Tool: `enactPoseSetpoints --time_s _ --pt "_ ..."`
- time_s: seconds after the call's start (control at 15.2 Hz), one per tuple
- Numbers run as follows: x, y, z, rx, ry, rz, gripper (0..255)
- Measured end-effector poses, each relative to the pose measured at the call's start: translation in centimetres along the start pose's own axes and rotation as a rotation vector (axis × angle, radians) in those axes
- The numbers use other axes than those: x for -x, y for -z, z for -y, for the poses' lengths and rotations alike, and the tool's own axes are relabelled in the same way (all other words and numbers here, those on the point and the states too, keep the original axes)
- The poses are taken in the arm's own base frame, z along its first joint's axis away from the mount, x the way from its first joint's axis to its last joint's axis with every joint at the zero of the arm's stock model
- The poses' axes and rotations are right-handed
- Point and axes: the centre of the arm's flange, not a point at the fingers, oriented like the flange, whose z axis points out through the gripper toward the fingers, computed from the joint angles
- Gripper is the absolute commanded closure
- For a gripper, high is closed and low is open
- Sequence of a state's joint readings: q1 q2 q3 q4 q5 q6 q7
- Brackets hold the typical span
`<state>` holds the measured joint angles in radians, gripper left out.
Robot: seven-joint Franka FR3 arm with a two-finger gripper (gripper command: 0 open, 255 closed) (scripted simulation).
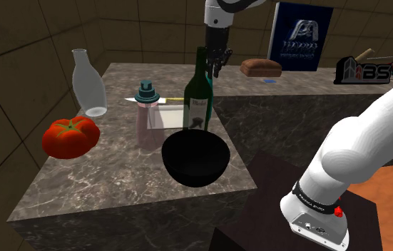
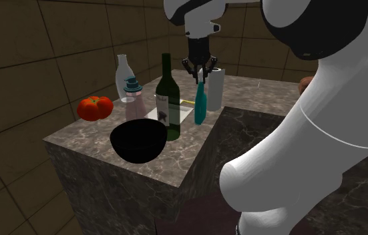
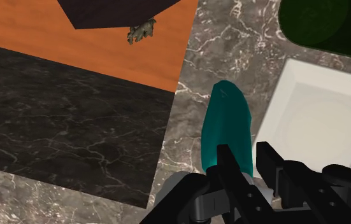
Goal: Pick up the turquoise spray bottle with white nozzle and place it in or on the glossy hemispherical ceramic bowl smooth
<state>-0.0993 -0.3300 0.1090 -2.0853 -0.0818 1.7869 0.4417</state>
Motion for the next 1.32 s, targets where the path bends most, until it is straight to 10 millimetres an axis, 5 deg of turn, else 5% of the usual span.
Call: enactPoseSetpoints --time_s 1.32 --pt "-0.8 10.2 -1.0 0.0 0.0 0.0 255"
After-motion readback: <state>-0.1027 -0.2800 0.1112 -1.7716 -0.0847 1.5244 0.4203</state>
